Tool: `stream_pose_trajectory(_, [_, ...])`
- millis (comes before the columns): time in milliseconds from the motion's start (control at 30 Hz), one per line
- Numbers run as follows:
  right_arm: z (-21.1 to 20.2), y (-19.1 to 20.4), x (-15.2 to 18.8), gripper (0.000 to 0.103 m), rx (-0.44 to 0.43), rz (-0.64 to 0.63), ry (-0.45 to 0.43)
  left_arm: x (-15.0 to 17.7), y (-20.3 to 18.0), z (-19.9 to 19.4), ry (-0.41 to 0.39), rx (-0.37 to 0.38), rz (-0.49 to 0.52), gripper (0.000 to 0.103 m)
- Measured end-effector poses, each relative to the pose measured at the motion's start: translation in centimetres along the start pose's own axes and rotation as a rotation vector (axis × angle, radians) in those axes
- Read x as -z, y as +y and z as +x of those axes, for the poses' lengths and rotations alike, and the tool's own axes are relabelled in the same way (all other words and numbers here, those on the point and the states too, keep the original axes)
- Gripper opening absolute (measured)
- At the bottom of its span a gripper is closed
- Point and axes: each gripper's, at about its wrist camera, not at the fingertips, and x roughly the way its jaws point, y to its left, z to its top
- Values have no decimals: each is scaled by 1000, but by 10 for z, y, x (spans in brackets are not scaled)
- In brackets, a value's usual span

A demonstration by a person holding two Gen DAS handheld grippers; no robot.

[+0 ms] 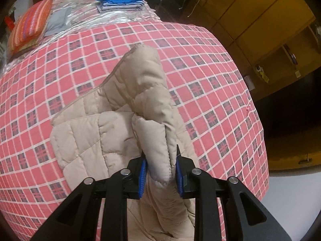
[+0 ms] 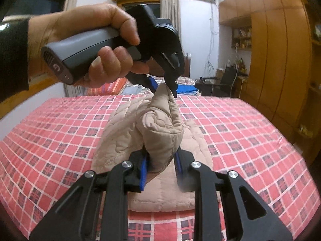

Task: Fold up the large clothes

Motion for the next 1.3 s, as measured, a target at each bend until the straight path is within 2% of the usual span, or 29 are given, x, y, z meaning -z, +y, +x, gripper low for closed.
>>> stream_pose_trajectory(267, [14, -35, 20, 22, 21, 72, 38, -9, -31, 47, 49, -43, 23, 24])
stream_pose_trajectory(567, [31, -52, 37, 22, 28, 90, 83, -12, -40, 87, 72, -72, 36, 24])
stream_pose_trajectory(1000, [49, -72, 54, 22, -17, 126, 124, -8, -44, 108, 37, -74, 77, 32])
stream_pose_trajectory(1300, [53, -84, 60, 29, -65, 181, 142, -8, -51, 104, 2, -40, 76, 46])
